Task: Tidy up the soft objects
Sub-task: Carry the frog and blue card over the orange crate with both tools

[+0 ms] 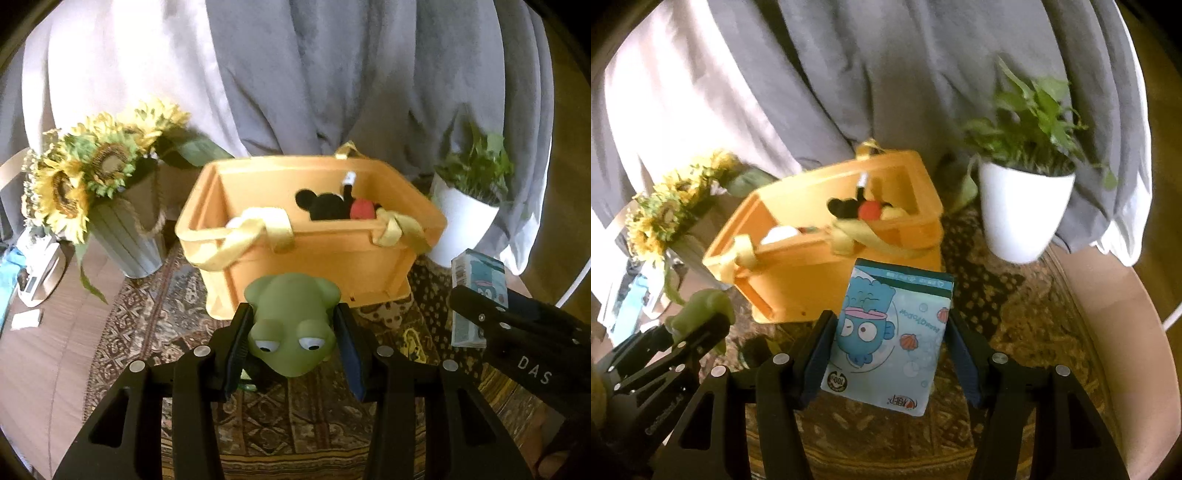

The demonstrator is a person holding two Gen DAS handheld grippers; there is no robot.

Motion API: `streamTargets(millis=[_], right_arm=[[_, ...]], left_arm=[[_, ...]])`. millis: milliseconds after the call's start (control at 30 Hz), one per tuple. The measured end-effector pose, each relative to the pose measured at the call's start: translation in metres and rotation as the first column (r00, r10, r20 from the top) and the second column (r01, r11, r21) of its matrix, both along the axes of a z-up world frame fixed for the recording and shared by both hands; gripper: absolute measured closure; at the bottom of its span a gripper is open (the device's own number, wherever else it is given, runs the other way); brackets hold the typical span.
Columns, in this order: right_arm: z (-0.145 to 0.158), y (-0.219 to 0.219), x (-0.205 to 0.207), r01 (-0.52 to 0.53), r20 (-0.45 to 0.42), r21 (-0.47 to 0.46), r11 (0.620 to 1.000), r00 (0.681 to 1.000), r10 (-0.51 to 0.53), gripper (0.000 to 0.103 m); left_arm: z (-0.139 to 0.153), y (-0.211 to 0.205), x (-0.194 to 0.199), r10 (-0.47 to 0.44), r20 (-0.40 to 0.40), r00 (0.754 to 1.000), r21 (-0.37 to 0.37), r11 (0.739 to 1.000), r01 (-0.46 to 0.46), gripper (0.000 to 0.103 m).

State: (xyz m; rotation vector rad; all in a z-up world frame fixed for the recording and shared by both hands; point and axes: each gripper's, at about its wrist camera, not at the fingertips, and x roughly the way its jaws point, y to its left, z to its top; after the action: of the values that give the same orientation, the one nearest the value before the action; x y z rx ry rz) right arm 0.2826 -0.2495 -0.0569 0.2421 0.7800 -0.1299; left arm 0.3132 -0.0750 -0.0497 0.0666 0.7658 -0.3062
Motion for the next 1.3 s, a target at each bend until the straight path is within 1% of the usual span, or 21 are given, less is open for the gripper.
streamTargets(millis=[167, 400, 633, 700, 867, 967, 1133, 1167, 1300], right_arm=[[0.015, 0.008, 0.010, -0.030, 0.061, 0.007, 1.000, 0.998, 0.030, 0.043], [0.032, 0.016, 0.027, -0.055, 0.128, 0.039, 0.998, 0.991, 0.050, 0.043], [0.047, 0.023, 0.049, -0.067, 0.170, -0.009, 0.998, 0.983, 0.067, 0.043], [0.050, 0.020, 0.057, -0.071, 0.169, -0.001, 0.998, 0.983, 0.070, 0.043], [0.060, 0.016, 0.072, -0.076, 0.182, -0.016, 0.997, 0.980, 0.078, 0.043], [0.064, 0.013, 0.085, -0.095, 0.174, -0.006, 0.995, 0.980, 0.094, 0.043], [0.065, 0.013, 0.110, -0.127, 0.144, -0.006, 0.992, 0.981, 0.127, 0.043], [0.064, 0.013, 0.116, -0.137, 0.130, 0.006, 0.990, 0.982, 0.136, 0.043], [0.059, 0.013, 0.139, -0.159, 0.080, -0.003, 0.987, 0.984, 0.159, 0.043]], left_arm=[[0.018, 0.008, 0.004, 0.021, 0.058, 0.998, 0.011, 1.000, -0.021, 0.058], [0.041, 0.016, 0.018, 0.051, 0.105, 0.993, -0.007, 0.999, -0.050, 0.058], [0.054, 0.019, 0.035, 0.065, 0.133, 0.989, -0.008, 0.998, -0.064, 0.058], [0.058, 0.017, 0.041, 0.064, 0.139, 0.988, -0.009, 0.998, -0.064, 0.058], [0.068, 0.014, 0.056, 0.059, 0.169, 0.984, -0.003, 0.998, -0.059, 0.058], [0.074, 0.011, 0.067, 0.050, 0.178, 0.983, -0.001, 0.999, -0.051, 0.058], [0.078, 0.007, 0.092, 0.034, 0.178, 0.983, 0.011, 0.999, -0.037, 0.058], [0.077, 0.006, 0.098, 0.030, 0.177, 0.984, 0.017, 0.999, -0.034, 0.058], [0.071, 0.002, 0.120, 0.021, 0.153, 0.988, 0.043, 0.999, -0.028, 0.058]])
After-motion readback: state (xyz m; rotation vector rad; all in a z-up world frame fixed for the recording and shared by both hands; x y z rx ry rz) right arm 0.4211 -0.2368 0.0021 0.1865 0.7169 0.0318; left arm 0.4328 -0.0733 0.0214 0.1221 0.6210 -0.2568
